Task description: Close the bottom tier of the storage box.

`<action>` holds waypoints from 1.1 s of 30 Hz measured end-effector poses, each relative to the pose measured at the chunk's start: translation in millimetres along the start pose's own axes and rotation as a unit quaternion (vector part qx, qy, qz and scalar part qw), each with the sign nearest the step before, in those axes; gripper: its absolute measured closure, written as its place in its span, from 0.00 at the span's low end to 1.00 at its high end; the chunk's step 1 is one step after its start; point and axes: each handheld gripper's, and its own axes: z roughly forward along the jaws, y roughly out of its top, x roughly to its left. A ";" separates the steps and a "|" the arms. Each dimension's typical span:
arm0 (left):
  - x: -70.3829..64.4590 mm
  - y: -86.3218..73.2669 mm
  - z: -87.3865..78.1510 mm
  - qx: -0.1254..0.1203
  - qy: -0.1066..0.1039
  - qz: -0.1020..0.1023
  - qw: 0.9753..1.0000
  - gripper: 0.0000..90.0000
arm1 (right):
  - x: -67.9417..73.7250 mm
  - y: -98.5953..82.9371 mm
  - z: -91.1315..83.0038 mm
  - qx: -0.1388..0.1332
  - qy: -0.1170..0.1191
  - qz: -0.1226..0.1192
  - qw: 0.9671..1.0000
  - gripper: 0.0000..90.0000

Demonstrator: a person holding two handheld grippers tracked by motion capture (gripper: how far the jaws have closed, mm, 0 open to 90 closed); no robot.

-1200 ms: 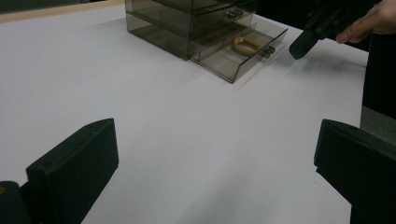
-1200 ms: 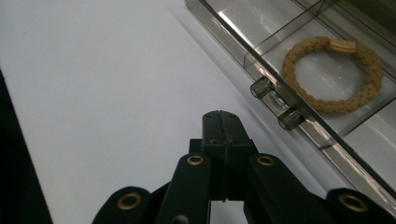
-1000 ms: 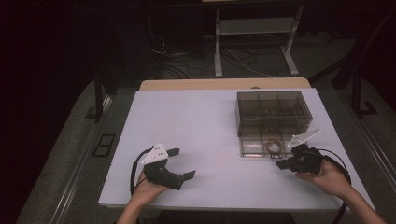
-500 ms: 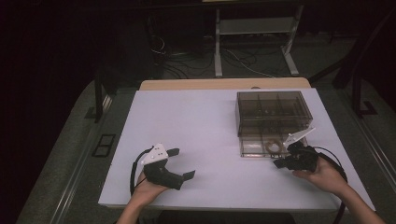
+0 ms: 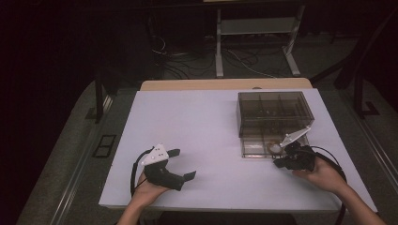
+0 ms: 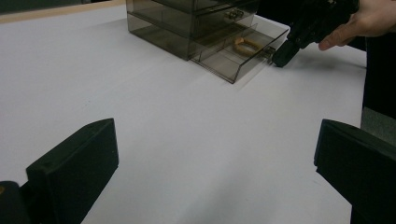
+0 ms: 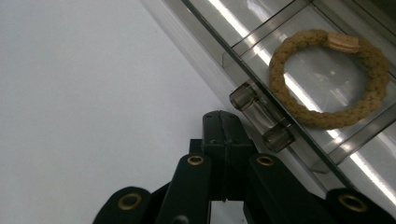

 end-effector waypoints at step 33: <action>-0.5 0.0 0.4 -0.002 0.000 -0.001 1.000 0.00 | -13.7 8.0 2.4 0.001 -0.023 0.015 1.000 0.99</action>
